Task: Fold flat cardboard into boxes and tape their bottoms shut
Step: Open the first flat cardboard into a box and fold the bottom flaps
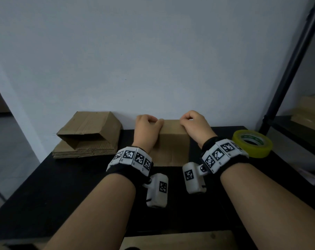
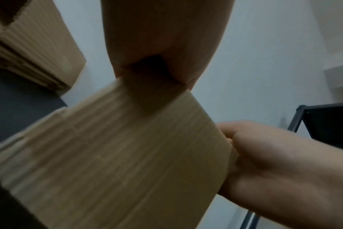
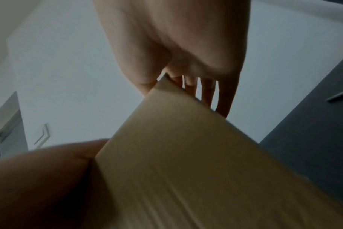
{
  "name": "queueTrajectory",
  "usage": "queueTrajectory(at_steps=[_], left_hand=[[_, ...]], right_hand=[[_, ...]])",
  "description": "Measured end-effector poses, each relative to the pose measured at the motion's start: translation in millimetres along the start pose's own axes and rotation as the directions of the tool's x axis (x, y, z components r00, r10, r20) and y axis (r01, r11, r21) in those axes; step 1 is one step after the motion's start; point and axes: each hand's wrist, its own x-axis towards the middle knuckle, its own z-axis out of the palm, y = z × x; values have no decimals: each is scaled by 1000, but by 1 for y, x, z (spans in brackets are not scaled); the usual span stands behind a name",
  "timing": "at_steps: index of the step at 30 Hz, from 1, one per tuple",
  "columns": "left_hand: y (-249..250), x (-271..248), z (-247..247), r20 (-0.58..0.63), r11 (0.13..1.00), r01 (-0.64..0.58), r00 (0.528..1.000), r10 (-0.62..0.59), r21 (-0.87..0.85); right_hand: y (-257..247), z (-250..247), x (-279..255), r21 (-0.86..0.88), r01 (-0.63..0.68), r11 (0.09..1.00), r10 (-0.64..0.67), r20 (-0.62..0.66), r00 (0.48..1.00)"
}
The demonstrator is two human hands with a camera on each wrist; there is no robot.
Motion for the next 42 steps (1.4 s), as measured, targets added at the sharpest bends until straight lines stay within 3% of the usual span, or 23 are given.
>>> queueTrajectory(at_steps=[6,14,23,26,31,36,39,42], left_hand=[[2,8,-5,162,975,-51,987,16,215],[0,9,-3,161,988,-42,987,18,149],[5,7,-9,203,987,-51,979,19,153],[5,3,-9,162,992,-40,987,20,119],[3,-5,-10,-41,976,-92,994,102,199],[6,-20,3,-34,917,-224,968,248,329],[15,-26,12,127,891,-208,977,171,403],[17,-17,14,394,626,-416,901,183,659]], right_hand=[[-6,13,4,-97,-54,994,61,69,996],[3,20,8,79,-141,987,136,65,989],[-6,16,9,-31,-158,987,160,104,982],[-12,7,8,-101,-179,979,190,112,975],[-3,-6,3,-97,-181,979,180,-17,984],[3,-10,-2,-180,-214,960,203,-80,976],[3,-7,-3,-239,-194,951,177,-92,980],[3,-5,-6,-218,-136,966,123,-75,990]])
